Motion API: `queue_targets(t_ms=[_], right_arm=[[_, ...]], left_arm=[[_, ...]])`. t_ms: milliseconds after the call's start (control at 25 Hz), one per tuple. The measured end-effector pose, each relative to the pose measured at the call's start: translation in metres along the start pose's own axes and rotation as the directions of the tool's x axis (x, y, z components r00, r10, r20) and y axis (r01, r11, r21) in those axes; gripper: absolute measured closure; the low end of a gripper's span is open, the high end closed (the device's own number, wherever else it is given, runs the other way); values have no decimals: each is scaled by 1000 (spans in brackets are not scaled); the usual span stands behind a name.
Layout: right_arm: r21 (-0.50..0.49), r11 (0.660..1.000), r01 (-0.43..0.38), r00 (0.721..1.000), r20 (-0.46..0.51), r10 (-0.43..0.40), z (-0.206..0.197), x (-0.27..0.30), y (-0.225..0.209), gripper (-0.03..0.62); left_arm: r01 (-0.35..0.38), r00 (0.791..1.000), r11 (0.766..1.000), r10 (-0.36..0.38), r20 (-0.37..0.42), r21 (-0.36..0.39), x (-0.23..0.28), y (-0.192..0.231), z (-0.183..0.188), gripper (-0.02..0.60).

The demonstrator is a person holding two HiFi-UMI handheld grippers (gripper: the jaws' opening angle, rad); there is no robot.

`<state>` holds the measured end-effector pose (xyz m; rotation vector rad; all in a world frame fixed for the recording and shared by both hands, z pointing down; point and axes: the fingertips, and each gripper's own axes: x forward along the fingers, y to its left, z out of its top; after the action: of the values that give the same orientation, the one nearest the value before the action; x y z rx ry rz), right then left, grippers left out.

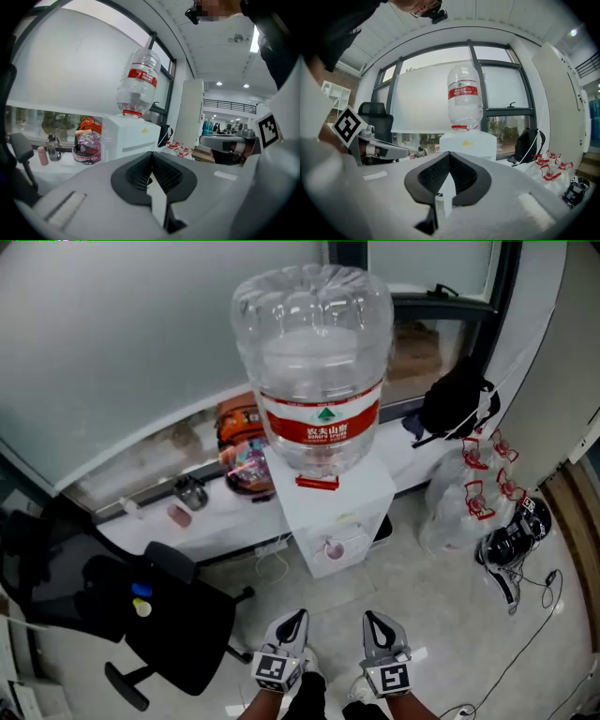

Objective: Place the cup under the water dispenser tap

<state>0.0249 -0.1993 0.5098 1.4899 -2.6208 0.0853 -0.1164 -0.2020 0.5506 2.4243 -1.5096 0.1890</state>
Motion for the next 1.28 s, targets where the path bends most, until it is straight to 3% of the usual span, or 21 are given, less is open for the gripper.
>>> queue_targets(t_ms=[160, 400, 640, 880, 1280], right_arm=[[-59, 998, 22, 1000, 4, -21, 37, -24, -7, 591], [-98, 994, 56, 998, 21, -54, 82, -52, -28, 592], [-113, 991, 67, 995, 86, -57, 121, -60, -34, 592], [-106, 993, 59, 993, 112, -47, 134, -64, -36, 592], [-127, 990, 63, 992, 115, -49, 142, -62, -42, 592]], left_arm=[[53, 999, 997, -52, -12, 61, -17, -24, 24, 565], [80, 997, 994, -79, -18, 72, -40, -52, 54, 565], [100, 993, 993, -104, 61, 63, -44, -67, 93, 565], [110, 989, 990, -118, 89, 90, -43, -73, 119, 565], [97, 989, 990, -108, 103, 106, -48, -71, 130, 565]])
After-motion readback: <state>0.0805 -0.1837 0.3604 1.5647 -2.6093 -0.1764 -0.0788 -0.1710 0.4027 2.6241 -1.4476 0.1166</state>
